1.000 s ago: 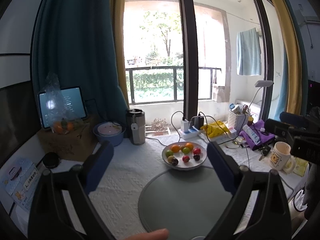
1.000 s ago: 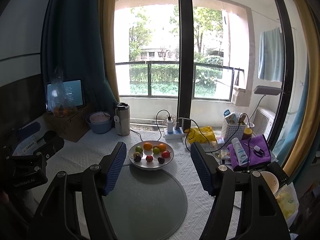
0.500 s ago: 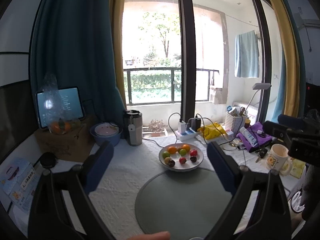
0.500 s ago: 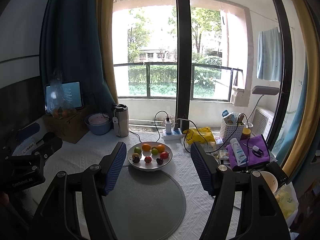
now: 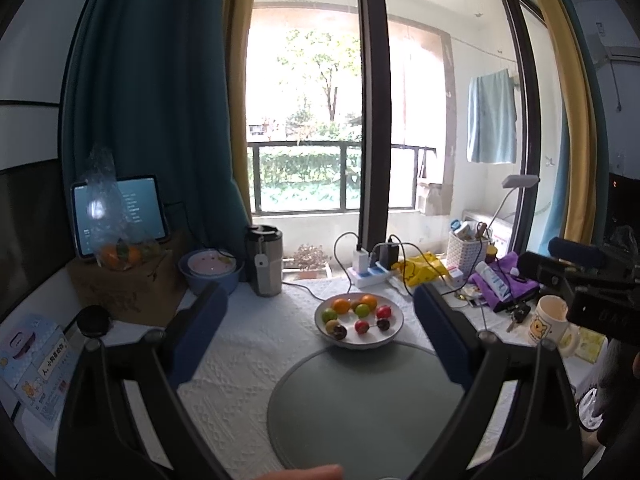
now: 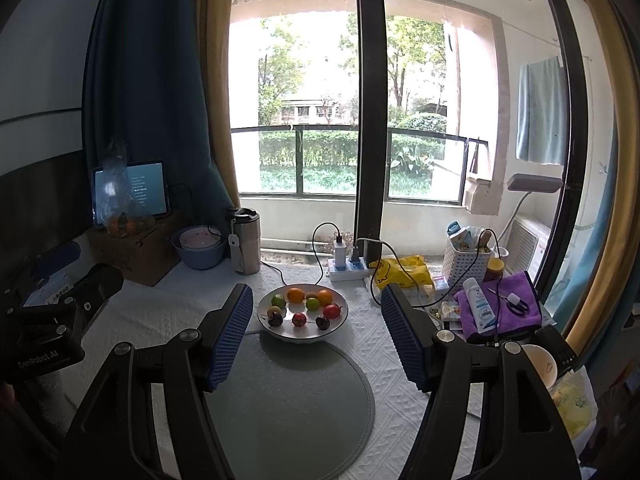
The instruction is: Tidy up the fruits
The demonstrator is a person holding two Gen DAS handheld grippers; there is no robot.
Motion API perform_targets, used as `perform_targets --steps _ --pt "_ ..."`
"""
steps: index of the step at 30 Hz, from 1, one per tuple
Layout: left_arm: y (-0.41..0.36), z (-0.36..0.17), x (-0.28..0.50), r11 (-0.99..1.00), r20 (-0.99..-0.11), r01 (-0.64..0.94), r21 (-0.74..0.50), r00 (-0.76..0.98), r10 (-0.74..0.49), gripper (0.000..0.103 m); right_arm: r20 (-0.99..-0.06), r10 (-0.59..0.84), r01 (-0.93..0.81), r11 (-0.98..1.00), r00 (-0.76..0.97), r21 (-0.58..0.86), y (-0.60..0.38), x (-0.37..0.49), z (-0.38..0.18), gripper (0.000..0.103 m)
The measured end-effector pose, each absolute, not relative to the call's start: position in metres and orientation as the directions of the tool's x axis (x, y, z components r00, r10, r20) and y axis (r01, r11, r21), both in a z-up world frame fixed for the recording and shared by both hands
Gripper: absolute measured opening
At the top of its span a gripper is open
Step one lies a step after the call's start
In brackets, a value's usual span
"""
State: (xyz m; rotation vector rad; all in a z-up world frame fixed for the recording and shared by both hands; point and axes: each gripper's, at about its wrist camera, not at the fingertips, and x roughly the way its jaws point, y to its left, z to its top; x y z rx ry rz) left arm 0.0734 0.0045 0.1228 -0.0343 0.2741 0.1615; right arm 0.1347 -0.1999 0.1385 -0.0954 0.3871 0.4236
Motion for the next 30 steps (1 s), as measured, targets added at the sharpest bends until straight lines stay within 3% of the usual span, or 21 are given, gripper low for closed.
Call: perform_targets --steps 30 --pt "0.0048 0.1249 0.0738 0.986 -0.266 -0.163 -0.018 0.952 0.153 0.095 -0.39 0.379 -0.417 0.909 0.839 -0.016 -0.1976 0.1344 0.1388 0.07"
